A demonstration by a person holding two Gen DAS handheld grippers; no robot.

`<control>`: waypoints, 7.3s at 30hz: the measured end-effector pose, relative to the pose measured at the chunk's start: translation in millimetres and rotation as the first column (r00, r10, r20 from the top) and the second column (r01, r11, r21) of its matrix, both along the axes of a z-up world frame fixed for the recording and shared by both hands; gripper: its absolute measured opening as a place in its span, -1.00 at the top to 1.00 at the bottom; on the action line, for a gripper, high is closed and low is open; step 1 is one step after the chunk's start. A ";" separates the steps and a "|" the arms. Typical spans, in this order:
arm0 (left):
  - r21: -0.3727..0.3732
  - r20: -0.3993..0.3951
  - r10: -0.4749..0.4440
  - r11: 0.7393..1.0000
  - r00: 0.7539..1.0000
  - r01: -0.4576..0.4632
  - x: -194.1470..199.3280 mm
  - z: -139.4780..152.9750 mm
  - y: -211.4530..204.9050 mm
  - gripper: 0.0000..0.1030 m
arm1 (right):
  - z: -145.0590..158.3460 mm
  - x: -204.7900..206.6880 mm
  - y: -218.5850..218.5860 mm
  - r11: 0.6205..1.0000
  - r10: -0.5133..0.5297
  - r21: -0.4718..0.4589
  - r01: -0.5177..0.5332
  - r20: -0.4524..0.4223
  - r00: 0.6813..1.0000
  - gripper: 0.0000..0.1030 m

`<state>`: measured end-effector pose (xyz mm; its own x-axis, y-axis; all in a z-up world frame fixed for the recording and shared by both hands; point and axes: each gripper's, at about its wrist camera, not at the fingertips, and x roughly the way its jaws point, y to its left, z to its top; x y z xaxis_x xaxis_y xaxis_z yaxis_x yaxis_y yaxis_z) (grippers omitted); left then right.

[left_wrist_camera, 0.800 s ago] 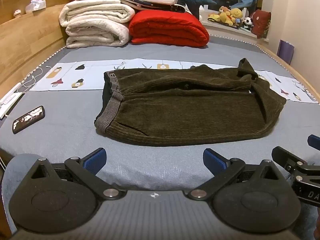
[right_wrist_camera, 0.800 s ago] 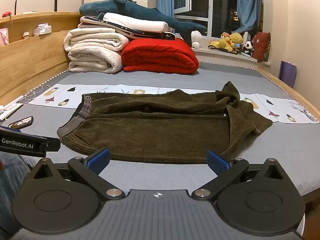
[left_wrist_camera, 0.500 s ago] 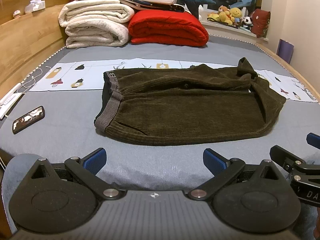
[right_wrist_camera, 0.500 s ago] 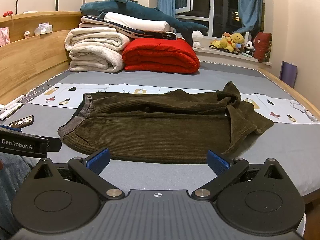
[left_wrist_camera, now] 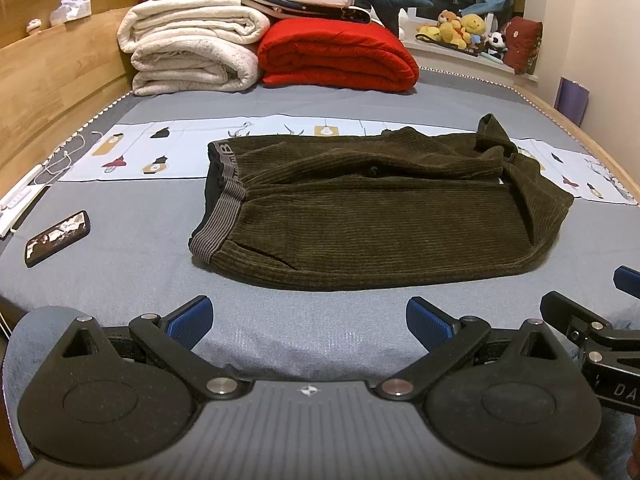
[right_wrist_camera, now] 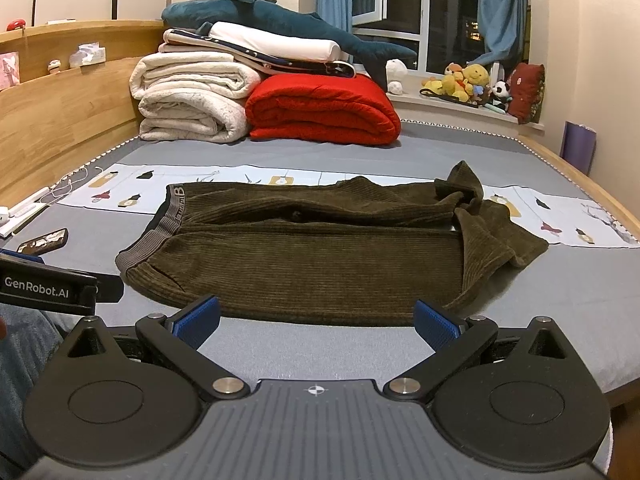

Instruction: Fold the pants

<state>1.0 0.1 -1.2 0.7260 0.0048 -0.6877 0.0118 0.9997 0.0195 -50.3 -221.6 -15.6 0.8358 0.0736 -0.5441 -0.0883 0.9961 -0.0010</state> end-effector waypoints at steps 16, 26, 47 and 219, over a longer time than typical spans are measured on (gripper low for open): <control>0.007 -0.018 0.001 1.000 1.000 -0.001 1.4 -1.8 -0.8 -0.99 | -1.8 3.3 -0.4 1.000 0.001 0.000 -0.001 -0.006 1.000 -0.98; -0.024 0.030 0.002 1.000 1.000 -0.001 4.5 -6.5 0.4 -0.99 | -5.4 7.0 -1.1 1.000 0.001 0.006 -0.001 -0.015 1.000 -0.98; -0.128 -0.028 0.237 0.963 0.971 -0.239 93.4 -39.3 65.8 -1.00 | -35.7 101.2 -103.1 0.945 -0.308 0.103 0.309 -0.025 0.951 -0.98; 0.116 -0.137 -0.021 0.993 0.990 0.037 491.4 -160.9 145.2 -0.81 | -102.0 555.6 -116.5 0.867 -0.362 0.229 0.443 -0.320 0.875 -0.89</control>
